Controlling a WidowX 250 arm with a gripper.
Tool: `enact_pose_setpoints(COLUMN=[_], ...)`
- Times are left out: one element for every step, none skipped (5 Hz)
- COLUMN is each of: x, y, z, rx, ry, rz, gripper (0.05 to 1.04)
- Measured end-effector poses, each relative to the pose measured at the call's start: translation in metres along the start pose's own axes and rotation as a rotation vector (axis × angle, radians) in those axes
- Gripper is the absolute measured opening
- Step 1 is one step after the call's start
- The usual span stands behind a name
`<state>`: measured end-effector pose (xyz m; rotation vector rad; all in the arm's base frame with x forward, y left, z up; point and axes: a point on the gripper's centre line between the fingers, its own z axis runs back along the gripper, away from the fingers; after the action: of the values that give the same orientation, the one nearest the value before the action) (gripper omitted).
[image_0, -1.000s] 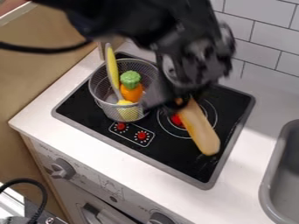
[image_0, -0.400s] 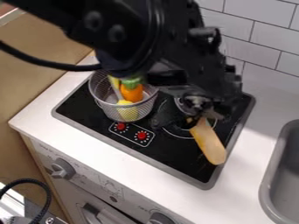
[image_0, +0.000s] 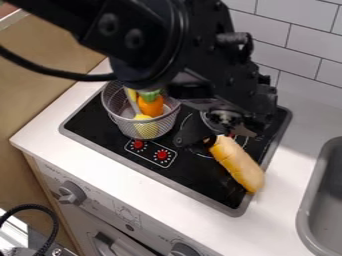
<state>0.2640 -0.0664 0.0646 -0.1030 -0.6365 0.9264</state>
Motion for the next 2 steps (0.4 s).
enact_pose_setpoints(x=[0.001, 0.011], y=[0.004, 0.011], z=[-0.001, 0.011], rx=[0.025, 0.056], ry=[0.015, 0.051], rz=[-0.013, -0.043], gripper=[1.006, 1.002])
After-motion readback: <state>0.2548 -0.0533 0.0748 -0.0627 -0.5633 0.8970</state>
